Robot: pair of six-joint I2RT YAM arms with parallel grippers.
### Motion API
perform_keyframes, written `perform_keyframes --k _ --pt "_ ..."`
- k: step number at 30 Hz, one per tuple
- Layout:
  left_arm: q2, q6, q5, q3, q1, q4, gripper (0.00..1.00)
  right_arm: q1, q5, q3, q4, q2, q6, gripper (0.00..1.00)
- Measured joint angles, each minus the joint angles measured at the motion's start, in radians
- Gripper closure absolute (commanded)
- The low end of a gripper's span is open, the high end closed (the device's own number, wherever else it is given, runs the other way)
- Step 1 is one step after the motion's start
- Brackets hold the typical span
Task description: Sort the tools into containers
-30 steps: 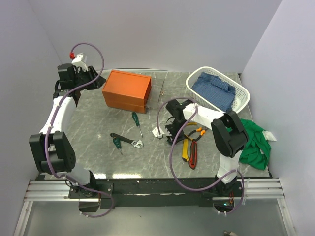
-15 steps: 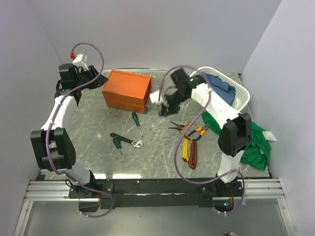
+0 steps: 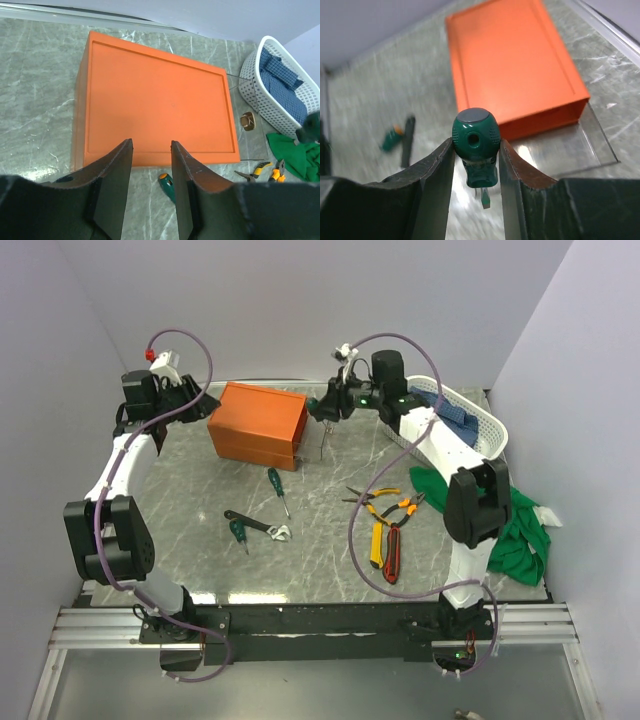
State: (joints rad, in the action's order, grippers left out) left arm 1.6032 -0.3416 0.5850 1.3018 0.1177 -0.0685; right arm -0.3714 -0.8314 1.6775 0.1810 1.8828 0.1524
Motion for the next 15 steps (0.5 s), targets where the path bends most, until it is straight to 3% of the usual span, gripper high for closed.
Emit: perform_keyframes --k 4,5,6,11,15 --pt "-0.005 0.018 -0.007 -0.010 0.000 -0.005 0.57 0.010 0.034 0.026 -0.190 0.091 -0.281 0.98" --pt "-0.007 0.021 -0.008 -0.015 0.000 -0.005 0.57 0.010 0.041 0.037 -0.216 0.110 -0.323 0.94" --pt "-0.009 0.024 -0.008 -0.021 0.000 -0.005 0.57 0.013 0.055 0.046 -0.251 0.137 -0.373 0.82" --pt "-0.014 0.034 -0.010 -0.049 0.000 -0.010 0.57 0.019 0.121 0.050 -0.282 0.183 -0.461 0.45" --pt "-0.015 0.039 -0.015 -0.052 0.000 -0.019 0.57 0.022 0.174 0.050 -0.277 0.180 -0.458 0.37"
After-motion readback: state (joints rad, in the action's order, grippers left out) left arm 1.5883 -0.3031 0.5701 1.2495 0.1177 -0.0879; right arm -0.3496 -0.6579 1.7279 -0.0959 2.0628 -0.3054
